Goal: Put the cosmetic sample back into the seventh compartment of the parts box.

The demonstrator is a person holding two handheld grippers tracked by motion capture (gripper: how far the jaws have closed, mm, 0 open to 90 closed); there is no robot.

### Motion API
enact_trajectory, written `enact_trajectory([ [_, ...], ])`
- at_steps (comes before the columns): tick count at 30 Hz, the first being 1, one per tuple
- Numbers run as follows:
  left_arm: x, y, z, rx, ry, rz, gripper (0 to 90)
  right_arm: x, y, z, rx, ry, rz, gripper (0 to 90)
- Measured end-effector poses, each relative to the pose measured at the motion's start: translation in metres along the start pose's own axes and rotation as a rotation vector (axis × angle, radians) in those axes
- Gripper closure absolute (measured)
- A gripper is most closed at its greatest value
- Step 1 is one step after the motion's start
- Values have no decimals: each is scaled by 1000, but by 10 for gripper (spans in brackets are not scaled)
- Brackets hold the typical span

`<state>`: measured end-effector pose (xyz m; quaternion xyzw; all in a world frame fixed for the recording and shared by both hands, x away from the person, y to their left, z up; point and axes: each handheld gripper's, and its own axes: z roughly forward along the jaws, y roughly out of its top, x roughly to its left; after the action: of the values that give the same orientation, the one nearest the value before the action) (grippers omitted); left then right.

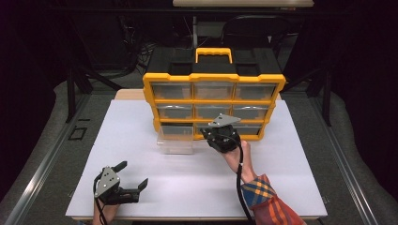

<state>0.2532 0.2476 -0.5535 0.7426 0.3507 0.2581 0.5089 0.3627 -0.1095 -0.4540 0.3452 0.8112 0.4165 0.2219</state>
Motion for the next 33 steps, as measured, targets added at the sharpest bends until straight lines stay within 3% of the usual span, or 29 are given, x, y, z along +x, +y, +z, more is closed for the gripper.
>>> enact_trajectory([
  [33,0,0,0,1,-2,0,2,14,33,9,-27,18,-57,806],
])
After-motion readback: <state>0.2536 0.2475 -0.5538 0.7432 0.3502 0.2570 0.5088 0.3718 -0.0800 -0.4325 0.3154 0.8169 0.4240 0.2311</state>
